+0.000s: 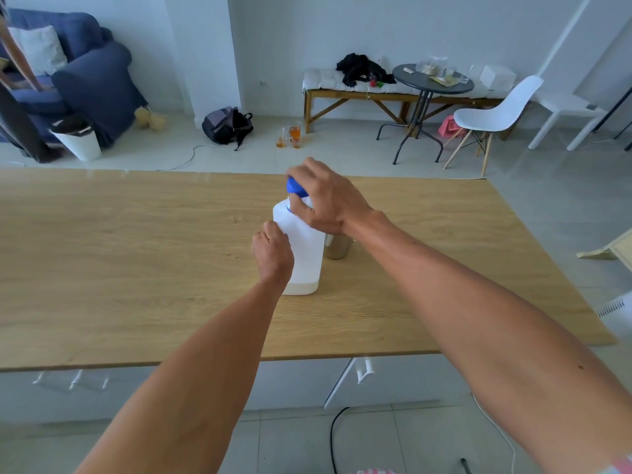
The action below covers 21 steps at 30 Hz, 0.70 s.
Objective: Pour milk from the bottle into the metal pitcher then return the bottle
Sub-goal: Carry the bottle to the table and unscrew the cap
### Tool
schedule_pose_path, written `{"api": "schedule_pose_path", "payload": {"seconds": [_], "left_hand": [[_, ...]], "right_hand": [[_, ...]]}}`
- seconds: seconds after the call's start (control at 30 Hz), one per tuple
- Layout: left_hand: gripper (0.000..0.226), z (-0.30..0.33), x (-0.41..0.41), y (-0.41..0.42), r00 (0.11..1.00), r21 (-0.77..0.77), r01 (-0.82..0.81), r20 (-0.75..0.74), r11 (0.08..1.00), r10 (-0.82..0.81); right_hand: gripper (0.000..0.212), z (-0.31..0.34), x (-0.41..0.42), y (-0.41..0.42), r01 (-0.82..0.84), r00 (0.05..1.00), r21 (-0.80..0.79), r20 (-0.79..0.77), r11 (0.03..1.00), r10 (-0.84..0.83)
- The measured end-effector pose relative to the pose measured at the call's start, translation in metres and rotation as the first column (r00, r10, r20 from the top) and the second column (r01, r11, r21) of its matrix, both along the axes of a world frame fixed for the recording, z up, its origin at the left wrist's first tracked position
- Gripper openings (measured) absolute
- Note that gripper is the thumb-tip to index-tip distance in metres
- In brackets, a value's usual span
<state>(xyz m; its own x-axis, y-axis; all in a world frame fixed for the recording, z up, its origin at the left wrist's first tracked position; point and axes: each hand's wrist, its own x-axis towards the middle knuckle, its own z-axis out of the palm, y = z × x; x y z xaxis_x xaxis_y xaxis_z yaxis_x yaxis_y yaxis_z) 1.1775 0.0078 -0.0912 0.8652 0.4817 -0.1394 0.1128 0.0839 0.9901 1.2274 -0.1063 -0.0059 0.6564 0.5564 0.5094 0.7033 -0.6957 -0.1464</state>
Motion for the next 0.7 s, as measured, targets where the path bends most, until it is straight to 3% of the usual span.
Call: {"api": "schedule_pose_path", "payload": {"seconds": [0.07,0.17,0.23,0.33,0.47,0.6,0.7], "left_hand": [[0.032,-0.001,0.000,0.001,1.000,0.018,0.001,0.012,1.000,-0.001],[0.043,-0.007,0.002,0.002,1.000,0.048,0.006,-0.022,0.999,-0.005],[0.041,-0.004,0.001,0.002,0.999,0.036,-0.019,-0.029,0.999,0.020],[0.038,-0.002,0.001,0.000,0.999,0.033,-0.034,-0.009,0.999,0.035],[0.037,-0.005,0.002,-0.002,0.999,0.037,-0.037,0.012,0.999,0.036],[0.041,-0.008,0.006,-0.002,1.000,0.026,-0.025,0.001,0.999,0.025],[0.038,-0.013,0.010,0.000,0.999,0.031,-0.032,-0.003,0.999,0.032]], "right_hand": [[0.026,-0.001,0.001,-0.002,0.084,0.995,0.302,-0.079,0.950,-0.063],[0.028,-0.011,-0.003,-0.013,0.323,0.944,0.640,-0.273,0.697,-0.187],[0.033,-0.028,-0.011,-0.024,0.466,0.882,0.702,-0.420,0.539,-0.215],[0.038,-0.066,-0.028,-0.042,0.612,0.785,0.665,-0.579,0.429,-0.222],[0.039,-0.121,-0.049,-0.054,0.701,0.678,0.538,-0.707,0.469,-0.201],[0.018,-0.175,-0.058,-0.058,0.735,0.576,0.348,-0.773,0.581,-0.266],[0.034,-0.198,-0.064,-0.056,0.745,0.516,0.227,-0.791,0.627,-0.327]]}}
